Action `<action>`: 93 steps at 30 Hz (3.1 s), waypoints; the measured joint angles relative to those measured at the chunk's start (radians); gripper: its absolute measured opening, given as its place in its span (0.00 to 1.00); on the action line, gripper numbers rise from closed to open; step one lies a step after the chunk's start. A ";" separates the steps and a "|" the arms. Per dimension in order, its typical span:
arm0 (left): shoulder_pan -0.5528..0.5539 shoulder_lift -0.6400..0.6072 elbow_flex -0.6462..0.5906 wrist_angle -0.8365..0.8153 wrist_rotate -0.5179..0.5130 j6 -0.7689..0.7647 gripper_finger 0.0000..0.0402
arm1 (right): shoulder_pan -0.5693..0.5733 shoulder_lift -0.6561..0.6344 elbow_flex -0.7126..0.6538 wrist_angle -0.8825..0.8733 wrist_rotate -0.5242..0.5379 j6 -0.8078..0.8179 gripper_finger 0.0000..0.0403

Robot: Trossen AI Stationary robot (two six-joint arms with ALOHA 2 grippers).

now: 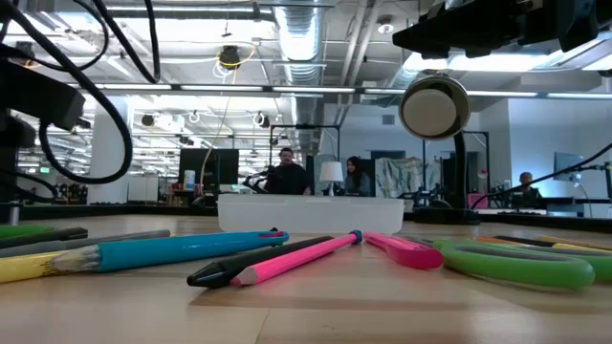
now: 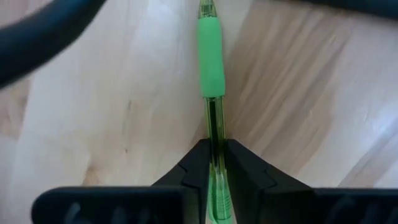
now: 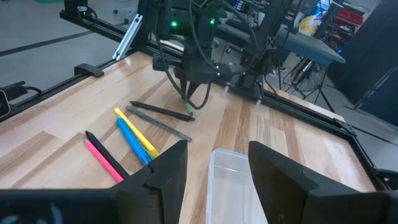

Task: Pick & place school supplies into a supply box
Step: Put the green pen into the transparent supply box, then put the yellow pencil into the transparent supply box

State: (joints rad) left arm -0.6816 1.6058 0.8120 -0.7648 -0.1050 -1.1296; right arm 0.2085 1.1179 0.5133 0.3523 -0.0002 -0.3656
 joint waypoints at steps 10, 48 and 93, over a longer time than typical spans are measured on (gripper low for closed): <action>0.006 0.003 0.006 -0.049 -0.069 0.017 0.06 | 0.000 0.000 0.000 0.000 0.000 0.000 0.41; 0.663 0.002 0.239 0.401 -0.238 0.964 0.06 | 0.034 0.000 0.000 -0.009 0.001 0.016 0.41; 0.369 -0.050 0.215 0.298 -0.482 0.974 0.31 | 0.249 0.000 0.000 -0.592 0.429 1.169 0.41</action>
State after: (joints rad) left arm -0.3131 1.5556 1.0269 -0.4665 -0.5865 -0.1553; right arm 0.4570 1.1179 0.5129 -0.2400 0.4286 0.8037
